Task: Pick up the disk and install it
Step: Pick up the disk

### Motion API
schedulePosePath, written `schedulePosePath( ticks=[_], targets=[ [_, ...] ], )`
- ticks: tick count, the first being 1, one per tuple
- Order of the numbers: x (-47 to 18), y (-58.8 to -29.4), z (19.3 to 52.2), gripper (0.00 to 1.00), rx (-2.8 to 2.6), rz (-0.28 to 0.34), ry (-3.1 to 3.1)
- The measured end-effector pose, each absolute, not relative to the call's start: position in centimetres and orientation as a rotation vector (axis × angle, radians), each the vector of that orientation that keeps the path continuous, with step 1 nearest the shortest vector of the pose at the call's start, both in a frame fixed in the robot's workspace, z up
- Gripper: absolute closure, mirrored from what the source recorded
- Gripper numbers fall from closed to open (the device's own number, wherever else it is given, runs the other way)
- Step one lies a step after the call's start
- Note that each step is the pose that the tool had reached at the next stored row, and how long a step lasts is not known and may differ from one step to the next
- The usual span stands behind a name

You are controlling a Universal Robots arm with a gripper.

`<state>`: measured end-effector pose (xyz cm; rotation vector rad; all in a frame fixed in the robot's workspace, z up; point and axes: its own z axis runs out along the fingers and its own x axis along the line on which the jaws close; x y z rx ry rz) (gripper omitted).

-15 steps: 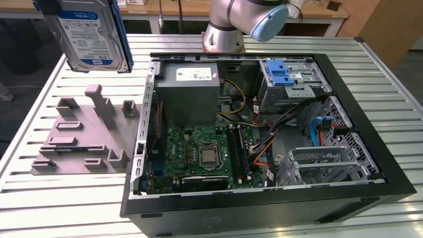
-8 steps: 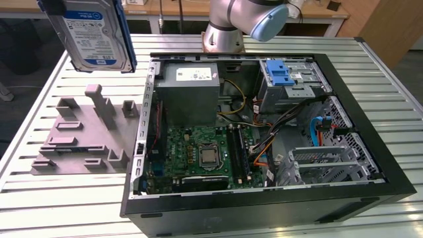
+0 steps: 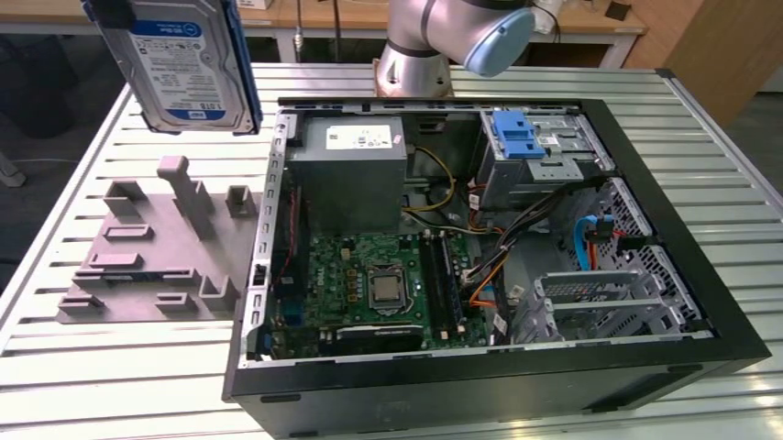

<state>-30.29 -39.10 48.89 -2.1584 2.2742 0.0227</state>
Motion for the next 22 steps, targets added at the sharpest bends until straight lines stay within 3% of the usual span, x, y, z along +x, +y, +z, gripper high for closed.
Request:
schedulePosePath(
  ticks=[22],
  targets=[
    [-25.8,-39.1,48.8,0.63,-2.158,0.023,2.274]
  ],
)
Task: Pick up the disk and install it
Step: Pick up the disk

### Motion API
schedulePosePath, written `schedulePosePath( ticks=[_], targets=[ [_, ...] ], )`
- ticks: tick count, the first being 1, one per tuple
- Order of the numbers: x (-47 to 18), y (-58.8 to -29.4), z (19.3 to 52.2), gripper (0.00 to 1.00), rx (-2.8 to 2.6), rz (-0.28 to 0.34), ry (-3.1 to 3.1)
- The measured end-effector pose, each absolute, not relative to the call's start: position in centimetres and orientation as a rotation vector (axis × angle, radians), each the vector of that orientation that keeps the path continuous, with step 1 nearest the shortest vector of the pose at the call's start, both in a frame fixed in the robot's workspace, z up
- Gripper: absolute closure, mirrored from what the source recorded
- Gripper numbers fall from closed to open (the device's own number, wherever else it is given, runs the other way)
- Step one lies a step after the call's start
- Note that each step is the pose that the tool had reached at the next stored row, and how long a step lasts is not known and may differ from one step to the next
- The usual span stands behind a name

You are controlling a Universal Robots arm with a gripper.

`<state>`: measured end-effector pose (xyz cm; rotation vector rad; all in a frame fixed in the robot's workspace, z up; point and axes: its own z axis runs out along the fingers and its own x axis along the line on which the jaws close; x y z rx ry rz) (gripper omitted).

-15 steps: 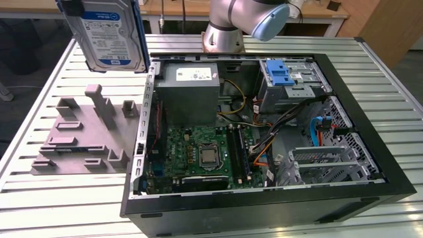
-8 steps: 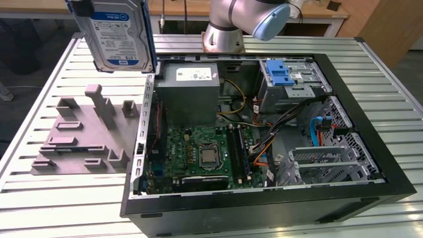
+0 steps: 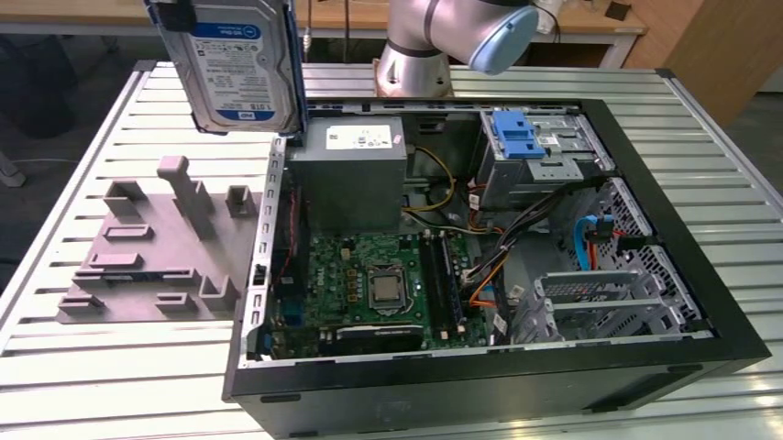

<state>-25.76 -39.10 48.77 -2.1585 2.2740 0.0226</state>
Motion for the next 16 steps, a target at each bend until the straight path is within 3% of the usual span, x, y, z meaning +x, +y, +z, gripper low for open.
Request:
schedulePosePath(
  ticks=[16],
  targets=[
    [-25.08,-39.10,48.75,0.63,-2.159,0.022,2.274]
  ],
)
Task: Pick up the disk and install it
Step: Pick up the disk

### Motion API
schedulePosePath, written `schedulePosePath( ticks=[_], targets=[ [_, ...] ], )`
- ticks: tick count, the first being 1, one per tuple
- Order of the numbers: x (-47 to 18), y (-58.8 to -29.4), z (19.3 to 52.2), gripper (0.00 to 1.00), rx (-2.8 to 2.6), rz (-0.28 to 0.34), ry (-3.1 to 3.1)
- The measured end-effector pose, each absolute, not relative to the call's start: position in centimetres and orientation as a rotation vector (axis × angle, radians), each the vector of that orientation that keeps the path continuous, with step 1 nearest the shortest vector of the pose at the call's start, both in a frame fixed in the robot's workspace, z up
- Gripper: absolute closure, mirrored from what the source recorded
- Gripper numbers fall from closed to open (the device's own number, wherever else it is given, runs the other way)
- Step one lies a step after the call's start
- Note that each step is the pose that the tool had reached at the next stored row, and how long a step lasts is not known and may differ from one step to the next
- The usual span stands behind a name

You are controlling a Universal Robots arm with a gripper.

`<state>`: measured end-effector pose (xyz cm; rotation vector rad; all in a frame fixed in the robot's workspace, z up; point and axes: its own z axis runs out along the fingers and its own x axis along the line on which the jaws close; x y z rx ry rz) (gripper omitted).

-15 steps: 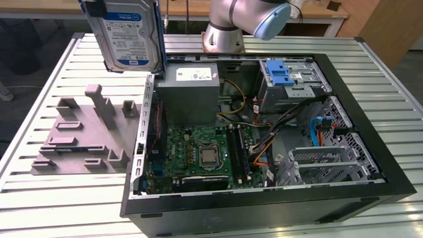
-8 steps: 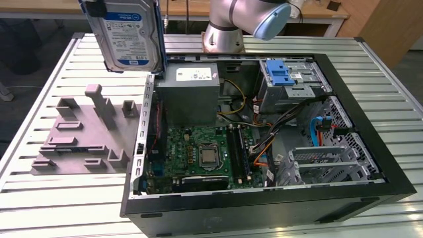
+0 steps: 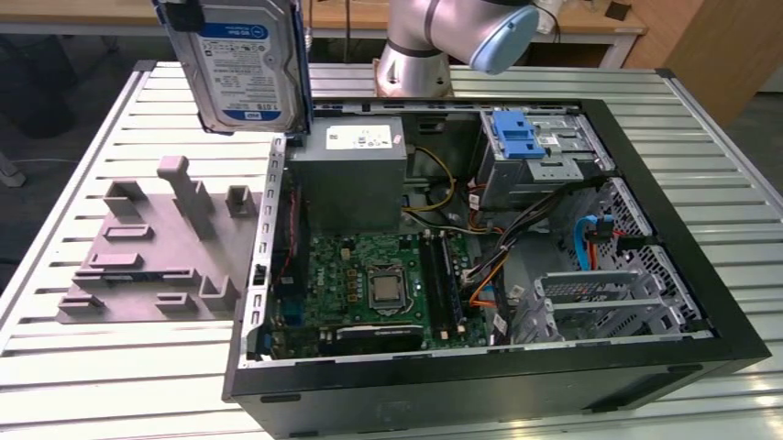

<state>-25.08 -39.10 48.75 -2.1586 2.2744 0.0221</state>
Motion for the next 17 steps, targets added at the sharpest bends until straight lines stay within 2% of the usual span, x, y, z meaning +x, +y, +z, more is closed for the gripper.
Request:
schedulePosePath(
  ticks=[17],
  targets=[
    [-21.9,-39.6,48.5,0.63,-2.169,-0.008,2.285]
  ],
)
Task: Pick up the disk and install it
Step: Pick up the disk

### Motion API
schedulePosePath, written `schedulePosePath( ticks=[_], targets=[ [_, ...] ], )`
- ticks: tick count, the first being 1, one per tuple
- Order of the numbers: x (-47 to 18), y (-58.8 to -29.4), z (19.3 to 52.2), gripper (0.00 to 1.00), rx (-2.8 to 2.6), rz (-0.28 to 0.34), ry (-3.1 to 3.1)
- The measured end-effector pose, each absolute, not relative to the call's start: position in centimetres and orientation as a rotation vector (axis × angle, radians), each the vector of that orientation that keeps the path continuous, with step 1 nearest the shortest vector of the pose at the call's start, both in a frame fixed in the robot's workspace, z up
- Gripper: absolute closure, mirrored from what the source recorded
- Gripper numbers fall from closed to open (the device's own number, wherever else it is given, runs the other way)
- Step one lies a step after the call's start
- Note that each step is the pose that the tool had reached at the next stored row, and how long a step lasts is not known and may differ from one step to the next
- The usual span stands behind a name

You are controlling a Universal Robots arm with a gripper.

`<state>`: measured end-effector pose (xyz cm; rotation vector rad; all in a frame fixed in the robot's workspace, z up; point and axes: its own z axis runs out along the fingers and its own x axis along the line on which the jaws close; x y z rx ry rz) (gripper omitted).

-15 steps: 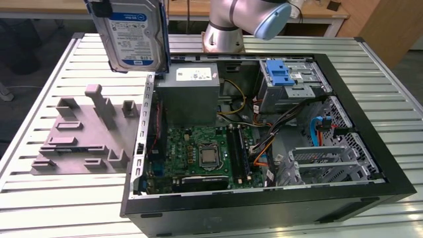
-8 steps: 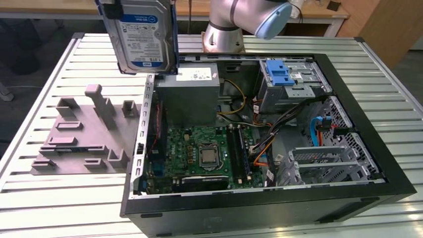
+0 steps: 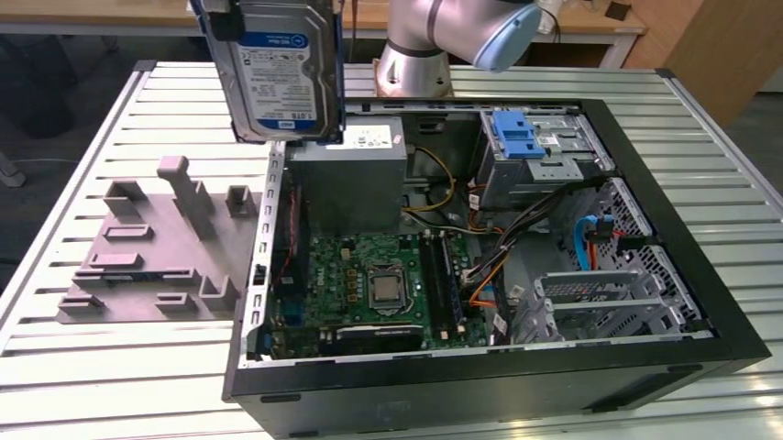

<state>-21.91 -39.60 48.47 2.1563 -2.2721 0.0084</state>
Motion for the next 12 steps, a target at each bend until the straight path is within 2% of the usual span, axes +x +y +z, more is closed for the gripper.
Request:
schedulePosePath(
  ticks=[12],
  targets=[
    [-19.9,-39.7,48.2,0.63,2.154,0.021,-2.270]
  ],
)
